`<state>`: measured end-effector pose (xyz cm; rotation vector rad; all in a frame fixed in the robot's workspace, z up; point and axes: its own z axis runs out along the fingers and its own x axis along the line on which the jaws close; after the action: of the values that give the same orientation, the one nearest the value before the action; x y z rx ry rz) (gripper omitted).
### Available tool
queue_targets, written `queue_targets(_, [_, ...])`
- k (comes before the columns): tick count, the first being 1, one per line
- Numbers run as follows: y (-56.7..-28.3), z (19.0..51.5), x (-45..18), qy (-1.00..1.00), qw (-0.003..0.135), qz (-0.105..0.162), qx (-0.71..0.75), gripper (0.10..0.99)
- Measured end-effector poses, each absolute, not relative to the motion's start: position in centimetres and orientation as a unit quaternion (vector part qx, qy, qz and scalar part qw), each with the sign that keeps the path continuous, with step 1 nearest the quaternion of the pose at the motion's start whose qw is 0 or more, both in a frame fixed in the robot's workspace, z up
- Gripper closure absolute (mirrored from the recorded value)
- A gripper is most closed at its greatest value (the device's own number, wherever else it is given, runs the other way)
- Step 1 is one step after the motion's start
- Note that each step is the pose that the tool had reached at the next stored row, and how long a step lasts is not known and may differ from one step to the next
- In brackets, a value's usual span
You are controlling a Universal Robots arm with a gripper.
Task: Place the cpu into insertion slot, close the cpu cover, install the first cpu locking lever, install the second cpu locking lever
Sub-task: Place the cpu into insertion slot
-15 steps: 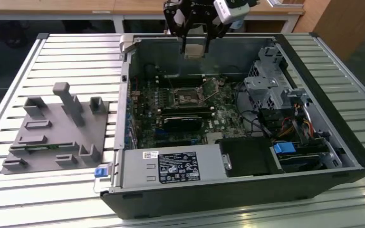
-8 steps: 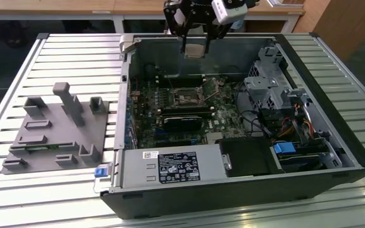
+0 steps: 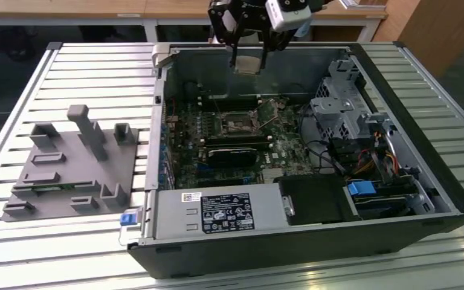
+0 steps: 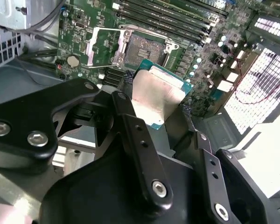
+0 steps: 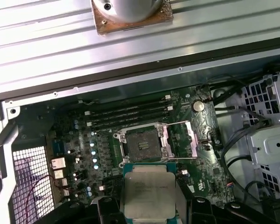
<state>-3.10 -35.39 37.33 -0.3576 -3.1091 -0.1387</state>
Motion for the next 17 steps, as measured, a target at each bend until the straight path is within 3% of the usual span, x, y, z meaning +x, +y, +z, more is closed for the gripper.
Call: queue_targets(17, [-35.34,37.26,-3.10,-0.980,0.001,-0.043,-0.196,0.561])
